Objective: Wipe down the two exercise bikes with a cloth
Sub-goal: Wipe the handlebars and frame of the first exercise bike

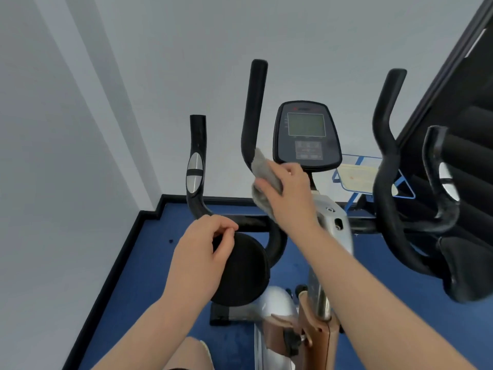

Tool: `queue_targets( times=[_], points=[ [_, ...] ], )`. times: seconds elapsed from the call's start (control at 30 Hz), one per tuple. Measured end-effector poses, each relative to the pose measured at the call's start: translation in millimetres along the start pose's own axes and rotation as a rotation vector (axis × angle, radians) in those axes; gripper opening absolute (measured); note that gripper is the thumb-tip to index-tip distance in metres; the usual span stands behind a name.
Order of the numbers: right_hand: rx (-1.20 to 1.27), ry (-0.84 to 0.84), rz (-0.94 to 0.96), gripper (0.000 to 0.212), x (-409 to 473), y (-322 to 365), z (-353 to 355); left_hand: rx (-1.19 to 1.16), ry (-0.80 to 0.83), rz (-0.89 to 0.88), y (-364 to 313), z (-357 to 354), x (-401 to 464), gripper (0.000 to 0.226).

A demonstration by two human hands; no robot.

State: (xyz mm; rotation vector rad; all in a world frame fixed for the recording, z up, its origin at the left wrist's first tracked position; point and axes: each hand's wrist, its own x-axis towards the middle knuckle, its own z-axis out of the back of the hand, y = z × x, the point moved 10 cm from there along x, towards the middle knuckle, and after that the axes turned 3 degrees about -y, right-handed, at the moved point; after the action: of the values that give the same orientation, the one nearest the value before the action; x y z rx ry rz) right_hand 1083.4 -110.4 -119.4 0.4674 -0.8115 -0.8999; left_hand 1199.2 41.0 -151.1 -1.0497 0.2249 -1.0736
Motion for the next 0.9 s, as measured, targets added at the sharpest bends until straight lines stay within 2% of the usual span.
queue_targets(
  times=[0.07, 0.13, 0.23, 0.33, 0.43, 0.53, 0.6, 0.67, 0.77, 0.9],
  points=[
    [-0.150, -0.109, 0.117, 0.040, -29, 8, 8, -0.001, -0.003, -0.006, -1, 0, 0, 0.016],
    [-0.180, -0.089, 0.164, 0.035, -21, 9, 13, -0.003, 0.001, -0.011, -2, 0, 0, 0.016],
    [-0.125, -0.051, 0.117, 0.029, 18, 13, 12, 0.046, 0.045, -0.031, -6, -1, 3, 0.017],
    [-0.123, -0.102, 0.103, 0.038, 11, 20, 2, 0.063, 0.085, -0.049, -10, 1, 11, 0.017],
    [-0.158, -0.120, 0.183, 0.041, -13, 22, 1, 0.003, -0.007, -0.056, -11, 23, 28, 0.018],
    [-0.066, -0.085, 0.168, 0.024, 25, 20, 6, -0.044, -0.069, -0.036, -8, 38, 54, 0.023],
    [0.003, -0.080, 0.171, 0.022, 45, 28, 4, -0.029, -0.071, -0.052, -12, 40, 73, 0.023],
    [-0.047, -0.074, 0.169, 0.025, 43, 35, -4, -0.011, -0.090, -0.066, -14, 42, 90, 0.021],
    [-0.214, -0.130, 0.260, 0.017, 17, 38, -1, 0.045, -0.154, -0.093, -8, 44, 106, 0.019],
    [-0.176, -0.034, 0.272, 0.012, 38, 43, 1, 0.114, -0.188, -0.153, -2, 35, 116, 0.020]
  ],
)
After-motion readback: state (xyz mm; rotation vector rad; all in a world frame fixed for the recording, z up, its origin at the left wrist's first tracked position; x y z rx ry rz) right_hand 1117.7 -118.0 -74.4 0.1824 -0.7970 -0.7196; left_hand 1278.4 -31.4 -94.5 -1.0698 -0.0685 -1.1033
